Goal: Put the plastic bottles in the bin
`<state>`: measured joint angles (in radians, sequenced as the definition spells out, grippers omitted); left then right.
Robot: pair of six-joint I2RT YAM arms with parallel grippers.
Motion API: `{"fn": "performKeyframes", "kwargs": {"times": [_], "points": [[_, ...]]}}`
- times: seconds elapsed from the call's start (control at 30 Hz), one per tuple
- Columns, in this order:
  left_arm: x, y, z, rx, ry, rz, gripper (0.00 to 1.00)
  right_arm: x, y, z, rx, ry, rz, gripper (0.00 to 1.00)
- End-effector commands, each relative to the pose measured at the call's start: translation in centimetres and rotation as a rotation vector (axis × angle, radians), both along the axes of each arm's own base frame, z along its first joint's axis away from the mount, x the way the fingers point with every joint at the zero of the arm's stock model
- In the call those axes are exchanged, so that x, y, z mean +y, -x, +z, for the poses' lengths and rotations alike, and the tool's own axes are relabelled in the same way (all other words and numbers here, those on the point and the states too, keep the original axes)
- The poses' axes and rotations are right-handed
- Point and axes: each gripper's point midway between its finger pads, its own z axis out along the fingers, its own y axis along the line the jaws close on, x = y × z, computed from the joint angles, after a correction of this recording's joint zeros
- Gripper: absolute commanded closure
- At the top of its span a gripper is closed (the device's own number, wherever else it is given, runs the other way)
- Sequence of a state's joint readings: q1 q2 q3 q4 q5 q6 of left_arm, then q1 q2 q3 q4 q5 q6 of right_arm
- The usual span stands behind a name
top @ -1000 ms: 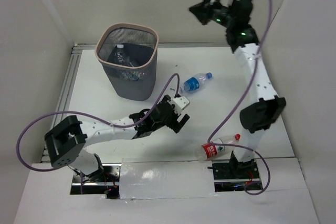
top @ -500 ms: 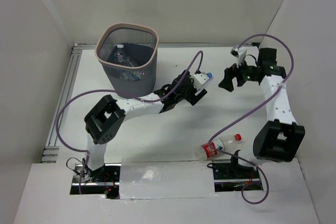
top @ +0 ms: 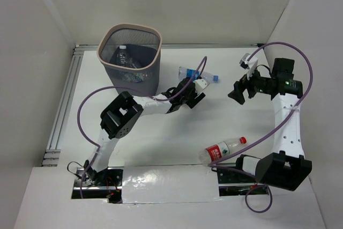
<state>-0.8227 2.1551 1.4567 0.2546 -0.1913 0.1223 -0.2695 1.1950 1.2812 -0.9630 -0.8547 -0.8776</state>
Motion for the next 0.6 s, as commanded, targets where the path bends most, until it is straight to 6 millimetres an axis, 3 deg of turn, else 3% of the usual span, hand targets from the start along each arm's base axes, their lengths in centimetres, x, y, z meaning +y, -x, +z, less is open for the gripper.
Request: {"fn": "performKeyframes", "kwargs": {"times": [0.0, 0.1, 0.2, 0.33, 0.37, 0.4, 0.43, 0.47, 0.53, 0.57], "points": [[-0.4, -0.6, 0.3, -0.020, 0.031, 0.032, 0.17, 0.7, 1.7, -0.3, 0.021, -0.019, 0.024, 0.01], [-0.3, -0.6, 0.1, -0.014, 0.024, 0.033, 0.35, 0.9, 1.9, -0.9, 0.038, -0.034, 0.031, 0.05], [-0.2, -0.6, 0.7, -0.019, 0.035, 0.045, 0.38, 1.3, 2.2, -0.8, 0.045, -0.056, 0.045, 0.05], [0.3, -0.1, 2.3, -0.023, 0.073, 0.057, 0.26, 1.3, 2.6, -1.6, 0.056, -0.050, 0.038, 0.01], [0.4, 0.1, 3.9, -0.025, 0.100, 0.065, 0.18, 1.1, 2.6, -2.6, 0.073, -0.042, 0.029, 0.01], [0.8, 0.6, 4.2, 0.003, 0.094, 0.075, 0.16, 0.8, 2.2, -2.8, 0.044, -0.026, 0.024, 0.01], [0.9, 1.0, 6.4, 0.008, 0.146, 0.093, 0.14, 0.6, 2.1, -3.9, 0.059, -0.019, 0.015, 0.01], [1.8, 2.0, 6.0, 0.051, 0.145, 0.113, 0.13, 0.3, 1.1, -3.8, 0.008, -0.004, 0.015, 0.01], [2.2, 2.7, 8.7, 0.041, 0.191, 0.109, 0.13, -0.1, 0.0, -4.3, -0.011, -0.002, -0.008, 0.01], [3.4, 4.0, 10.3, 0.059, 0.225, 0.127, 0.13, -0.3, -1.6, -4.1, -0.046, 0.006, -0.015, 0.01]]}}
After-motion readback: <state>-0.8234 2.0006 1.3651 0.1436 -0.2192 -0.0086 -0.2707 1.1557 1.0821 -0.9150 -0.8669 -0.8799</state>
